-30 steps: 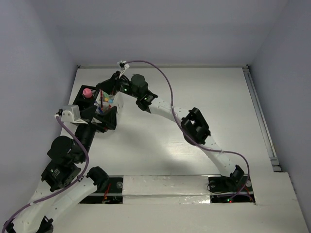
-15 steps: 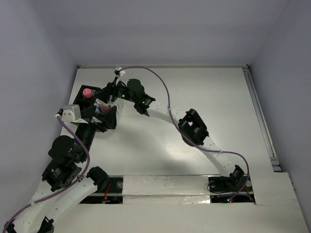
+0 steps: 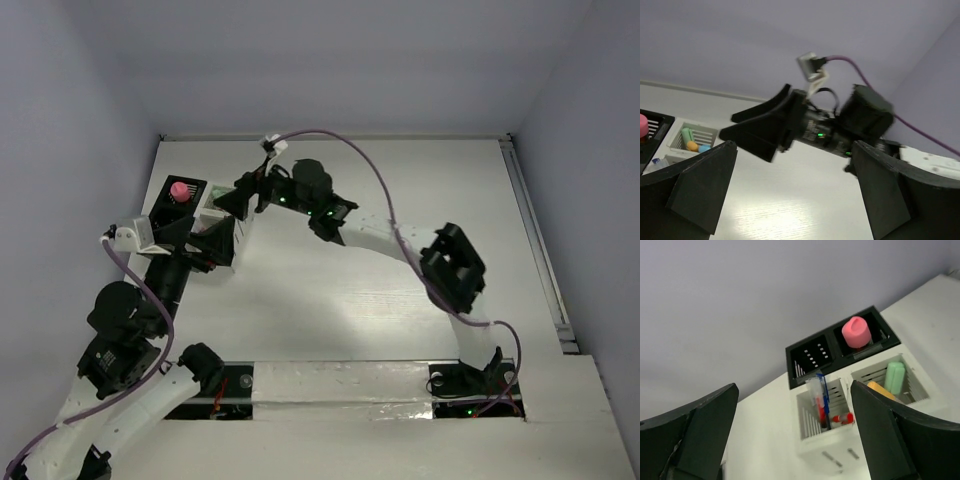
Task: Sort the stationery into containers
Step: Reset both arms
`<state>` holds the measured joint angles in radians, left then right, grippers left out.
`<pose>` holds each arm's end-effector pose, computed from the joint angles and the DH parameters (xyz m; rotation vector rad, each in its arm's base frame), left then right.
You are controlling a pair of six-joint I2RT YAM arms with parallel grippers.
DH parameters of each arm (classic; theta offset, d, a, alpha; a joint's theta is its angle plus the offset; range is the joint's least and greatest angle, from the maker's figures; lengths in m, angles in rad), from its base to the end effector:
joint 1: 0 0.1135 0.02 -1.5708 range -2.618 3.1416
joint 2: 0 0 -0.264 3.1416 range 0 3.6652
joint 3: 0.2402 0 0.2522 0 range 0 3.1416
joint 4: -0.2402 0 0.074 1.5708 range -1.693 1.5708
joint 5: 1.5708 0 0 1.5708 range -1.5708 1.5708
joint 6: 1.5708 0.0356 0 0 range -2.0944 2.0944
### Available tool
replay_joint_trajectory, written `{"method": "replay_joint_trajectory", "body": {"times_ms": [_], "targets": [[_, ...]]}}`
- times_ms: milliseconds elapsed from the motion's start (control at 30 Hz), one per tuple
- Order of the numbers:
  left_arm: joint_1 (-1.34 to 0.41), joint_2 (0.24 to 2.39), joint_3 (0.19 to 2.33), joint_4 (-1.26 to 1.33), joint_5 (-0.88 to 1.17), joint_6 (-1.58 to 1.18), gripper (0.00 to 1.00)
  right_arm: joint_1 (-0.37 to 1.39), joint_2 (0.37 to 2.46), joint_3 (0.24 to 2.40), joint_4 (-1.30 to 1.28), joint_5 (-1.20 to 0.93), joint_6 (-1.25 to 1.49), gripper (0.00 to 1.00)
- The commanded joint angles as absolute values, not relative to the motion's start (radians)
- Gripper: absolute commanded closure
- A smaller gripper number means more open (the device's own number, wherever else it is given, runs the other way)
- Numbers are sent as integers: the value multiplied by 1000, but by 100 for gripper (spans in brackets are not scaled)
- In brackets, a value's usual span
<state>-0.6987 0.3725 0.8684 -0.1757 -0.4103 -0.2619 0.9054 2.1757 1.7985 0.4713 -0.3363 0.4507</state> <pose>0.0568 -0.0292 0.4125 -0.0807 1.2964 -0.5685 0.3162 0.4219 0.3063 -0.6541 1.4978 1.3199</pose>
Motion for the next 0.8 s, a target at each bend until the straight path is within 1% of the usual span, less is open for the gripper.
{"method": "replay_joint_trajectory", "body": {"times_ms": [0,33,67,100,133,167,200,233,267,333,367,433,500,600,667,767], "targets": [[-695,388,925,-160,-382,-294,1,905,1912,1607,554,-240,379,0],[-695,388,927,-160,-364,-296,1,905,1791,1542,545,-179,364,0],[-695,393,928,-161,-354,-301,1,896,1726,1413,535,-145,330,0],[-695,397,931,-163,-347,-301,1,896,1660,1346,520,-115,310,0],[-695,400,934,-163,-338,-302,1,896,1528,1285,506,-57,289,0],[-695,411,943,-166,-336,-304,1,896,1461,1176,490,-23,270,0],[-695,416,949,-173,-336,-305,1,896,1394,1129,438,4,249,0],[-695,419,954,-176,-334,-304,1,896,1326,1088,407,93,239,0],[-695,425,963,-175,-334,-305,1,896,1196,1047,378,138,235,0],[-695,426,968,-169,-328,-298,1,896,1067,944,287,260,219,0],[-695,428,963,-164,-321,-299,1,896,945,912,261,306,219,0],[-695,426,954,-152,-308,-304,1,896,829,824,194,432,229,0],[-695,420,927,-135,-299,-313,1,896,685,758,145,489,238,0],[-695,422,891,-126,-276,-330,1,896,568,709,103,569,239,0],[-695,425,873,-123,-259,-337,1,896,545,687,83,592,241,0],[-695,443,876,-121,-259,-338,1,896,551,710,48,594,241,0]]}}
